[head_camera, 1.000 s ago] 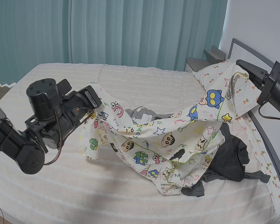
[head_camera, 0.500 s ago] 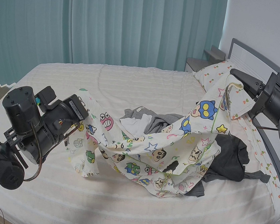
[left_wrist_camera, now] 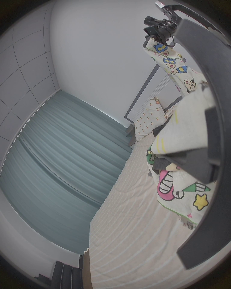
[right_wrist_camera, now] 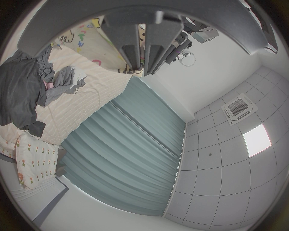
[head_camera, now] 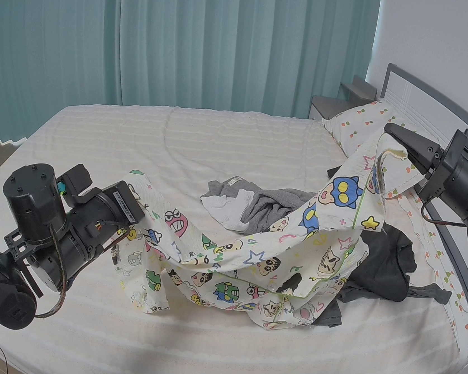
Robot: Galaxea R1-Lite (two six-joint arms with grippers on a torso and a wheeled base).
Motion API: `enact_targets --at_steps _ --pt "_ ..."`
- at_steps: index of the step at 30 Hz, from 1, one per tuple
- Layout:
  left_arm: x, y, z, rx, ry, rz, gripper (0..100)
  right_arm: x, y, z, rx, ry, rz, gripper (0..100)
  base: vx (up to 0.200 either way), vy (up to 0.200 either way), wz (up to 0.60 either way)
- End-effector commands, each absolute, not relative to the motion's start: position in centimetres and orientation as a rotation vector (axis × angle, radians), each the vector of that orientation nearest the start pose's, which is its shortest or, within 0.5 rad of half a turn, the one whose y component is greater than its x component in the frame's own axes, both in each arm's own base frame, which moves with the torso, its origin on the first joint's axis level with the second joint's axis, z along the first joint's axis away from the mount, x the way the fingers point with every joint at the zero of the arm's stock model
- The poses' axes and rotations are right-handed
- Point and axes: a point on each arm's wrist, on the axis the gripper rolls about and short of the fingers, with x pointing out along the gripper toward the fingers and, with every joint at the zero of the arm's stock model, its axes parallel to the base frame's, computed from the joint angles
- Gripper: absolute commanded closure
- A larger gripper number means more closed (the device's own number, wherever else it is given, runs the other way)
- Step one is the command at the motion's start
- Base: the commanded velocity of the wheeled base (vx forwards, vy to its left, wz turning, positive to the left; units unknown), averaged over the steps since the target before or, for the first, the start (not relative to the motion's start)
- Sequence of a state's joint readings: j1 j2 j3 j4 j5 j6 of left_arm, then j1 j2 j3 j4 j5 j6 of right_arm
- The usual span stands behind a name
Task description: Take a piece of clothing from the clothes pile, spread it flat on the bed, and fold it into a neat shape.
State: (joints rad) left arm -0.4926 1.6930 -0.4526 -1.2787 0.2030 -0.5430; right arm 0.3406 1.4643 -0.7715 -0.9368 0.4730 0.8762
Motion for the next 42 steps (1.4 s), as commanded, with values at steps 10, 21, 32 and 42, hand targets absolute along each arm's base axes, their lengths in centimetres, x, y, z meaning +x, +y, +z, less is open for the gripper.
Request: enact_targets --at_steps 10,21,32,42 --pt "23.7 -12.0 15.9 -0.548 0.041 -0.258 100 22.4 9.6 26.8 0.805 0.135 0.883 100 0.0 0.0 0.0" --pt "23.8 -11.0 15.8 -0.545 0.036 -0.225 100 21.8 9.3 26.9 0.805 0.128 0.882 100 0.0 0.164 0.0" --pt "24.3 -9.9 16.1 -0.526 0.01 -0.182 100 21.8 9.3 26.9 0.805 0.126 0.882 100 0.0 0.2 0.0" --pt "24.0 -9.1 16.6 -0.525 -0.015 -0.161 100 21.9 9.5 26.7 0.803 0.136 0.891 100 0.0 0.2 0.0"
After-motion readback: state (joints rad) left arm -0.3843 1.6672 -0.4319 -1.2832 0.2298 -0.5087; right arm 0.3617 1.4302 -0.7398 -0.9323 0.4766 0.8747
